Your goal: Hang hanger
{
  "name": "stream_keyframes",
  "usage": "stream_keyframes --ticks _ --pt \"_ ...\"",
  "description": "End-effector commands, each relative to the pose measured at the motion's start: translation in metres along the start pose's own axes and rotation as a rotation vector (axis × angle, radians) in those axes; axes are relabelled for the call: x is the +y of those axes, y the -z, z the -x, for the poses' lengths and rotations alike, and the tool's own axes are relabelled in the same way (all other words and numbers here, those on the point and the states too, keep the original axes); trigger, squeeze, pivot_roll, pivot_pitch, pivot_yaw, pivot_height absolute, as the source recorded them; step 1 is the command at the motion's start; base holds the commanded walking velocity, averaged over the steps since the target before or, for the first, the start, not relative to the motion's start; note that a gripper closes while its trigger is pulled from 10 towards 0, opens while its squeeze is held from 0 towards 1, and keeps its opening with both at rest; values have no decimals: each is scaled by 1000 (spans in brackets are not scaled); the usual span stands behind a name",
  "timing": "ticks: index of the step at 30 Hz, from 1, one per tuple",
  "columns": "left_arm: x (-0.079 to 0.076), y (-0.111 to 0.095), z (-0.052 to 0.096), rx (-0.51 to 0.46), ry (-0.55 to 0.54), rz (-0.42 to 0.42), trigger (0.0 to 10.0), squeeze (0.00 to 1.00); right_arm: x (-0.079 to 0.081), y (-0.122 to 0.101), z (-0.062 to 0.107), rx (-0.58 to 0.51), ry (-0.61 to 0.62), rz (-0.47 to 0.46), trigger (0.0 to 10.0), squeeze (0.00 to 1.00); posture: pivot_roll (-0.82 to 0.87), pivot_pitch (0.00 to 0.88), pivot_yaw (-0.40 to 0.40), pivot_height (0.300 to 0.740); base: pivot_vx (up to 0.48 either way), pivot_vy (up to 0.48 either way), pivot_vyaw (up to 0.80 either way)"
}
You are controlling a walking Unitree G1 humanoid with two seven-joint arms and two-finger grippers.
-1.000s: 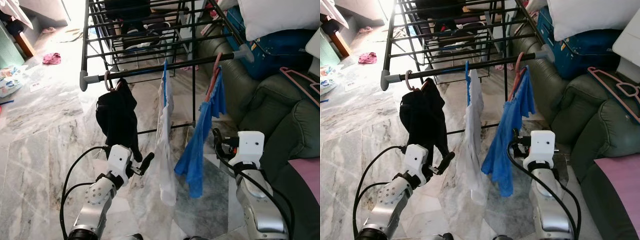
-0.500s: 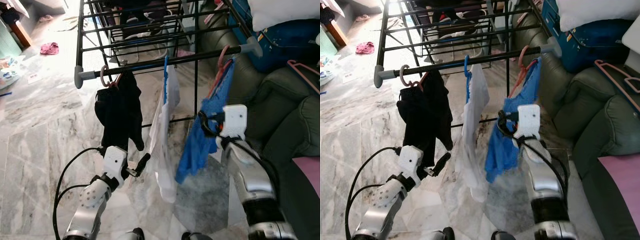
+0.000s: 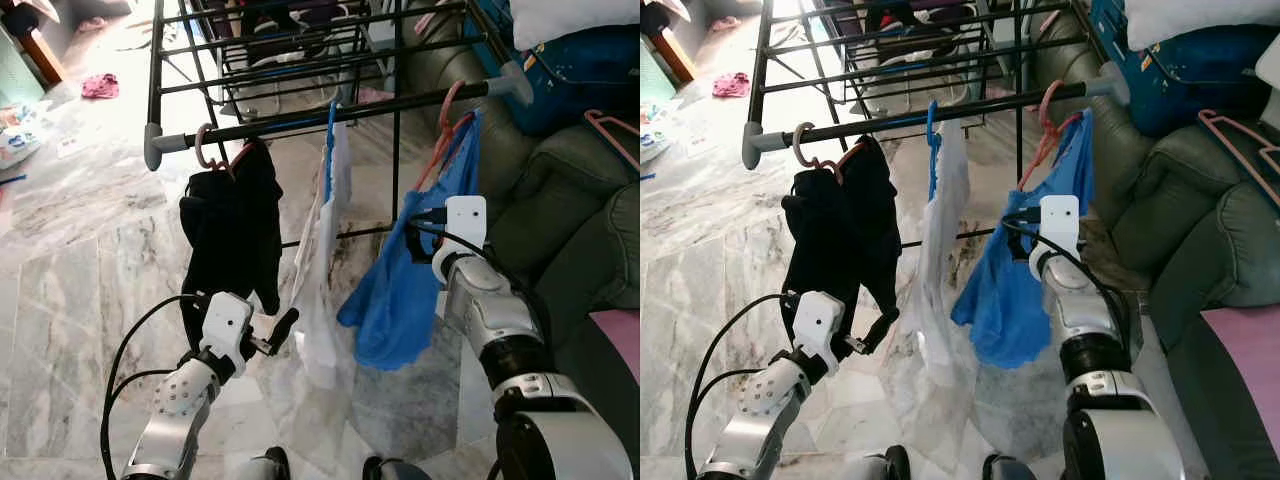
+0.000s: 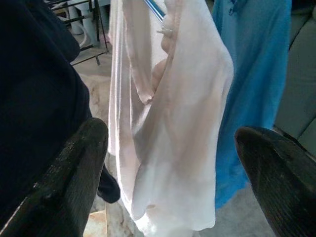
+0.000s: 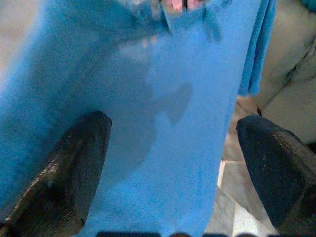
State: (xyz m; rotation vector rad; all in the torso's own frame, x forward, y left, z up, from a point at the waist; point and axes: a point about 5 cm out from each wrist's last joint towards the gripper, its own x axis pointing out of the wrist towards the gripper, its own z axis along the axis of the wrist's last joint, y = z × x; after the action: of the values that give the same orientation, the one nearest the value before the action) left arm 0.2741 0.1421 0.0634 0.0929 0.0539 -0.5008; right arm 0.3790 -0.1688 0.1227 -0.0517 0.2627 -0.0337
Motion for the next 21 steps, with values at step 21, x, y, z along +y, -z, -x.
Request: stream_keyframes --ticks 21 --pt "3 -2 -4 -1 -19 -25 10000 0 34 -45 24 -489 -112 17 10000 0 4 204 81 740 0 0 0"
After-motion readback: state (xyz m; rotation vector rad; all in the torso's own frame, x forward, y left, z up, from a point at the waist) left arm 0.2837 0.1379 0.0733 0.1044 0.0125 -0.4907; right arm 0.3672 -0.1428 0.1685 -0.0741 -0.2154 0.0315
